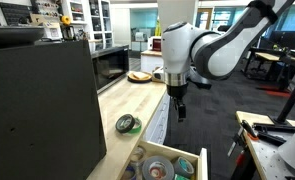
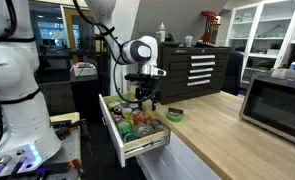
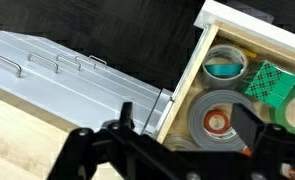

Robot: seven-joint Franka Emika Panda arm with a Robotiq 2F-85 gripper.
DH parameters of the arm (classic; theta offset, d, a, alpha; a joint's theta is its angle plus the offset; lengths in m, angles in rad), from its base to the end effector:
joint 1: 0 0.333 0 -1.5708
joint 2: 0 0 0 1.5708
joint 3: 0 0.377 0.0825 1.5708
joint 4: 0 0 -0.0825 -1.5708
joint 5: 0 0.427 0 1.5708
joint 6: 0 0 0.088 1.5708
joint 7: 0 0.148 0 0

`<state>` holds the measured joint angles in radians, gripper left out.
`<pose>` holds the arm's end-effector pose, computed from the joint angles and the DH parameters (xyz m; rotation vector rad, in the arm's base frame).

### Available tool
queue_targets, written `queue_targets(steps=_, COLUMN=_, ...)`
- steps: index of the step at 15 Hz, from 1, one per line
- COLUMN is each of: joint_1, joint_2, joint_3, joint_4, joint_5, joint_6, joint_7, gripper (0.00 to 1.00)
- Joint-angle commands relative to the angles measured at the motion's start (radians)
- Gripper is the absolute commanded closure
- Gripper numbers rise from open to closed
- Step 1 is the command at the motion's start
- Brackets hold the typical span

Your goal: Get the grey masking tape from the open drawer

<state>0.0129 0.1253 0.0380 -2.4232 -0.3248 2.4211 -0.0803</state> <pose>0.5057 0.0160 0.2317 2.8886 0.5701 -0.1894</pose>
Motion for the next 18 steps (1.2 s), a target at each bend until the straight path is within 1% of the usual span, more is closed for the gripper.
queue_targets(steps=1, joint_1=0.032, joint_2=0.090, joint_3=0.019, joint_4=0.070, joint_5=0.009, joint_6=0.024, joint_7=-0.036, gripper=0.00)
queue_targets(steps=3, joint_1=0.046, joint_2=0.126, joint_3=0.032, joint_4=0.094, joint_5=0.005, joint_6=0.022, joint_7=-0.056, gripper=0.00)
queue_targets(steps=8, joint_1=0.061, joint_2=0.197, joint_3=0.036, joint_4=0.131, joint_5=-0.006, joint_6=0.042, joint_7=-0.097, gripper=0.00)
queue_targets(steps=18, joint_1=0.050, joint_2=0.266, joint_3=0.062, joint_4=0.144, joint_5=0.065, joint_6=0.156, joint_7=-0.117, gripper=0.00)
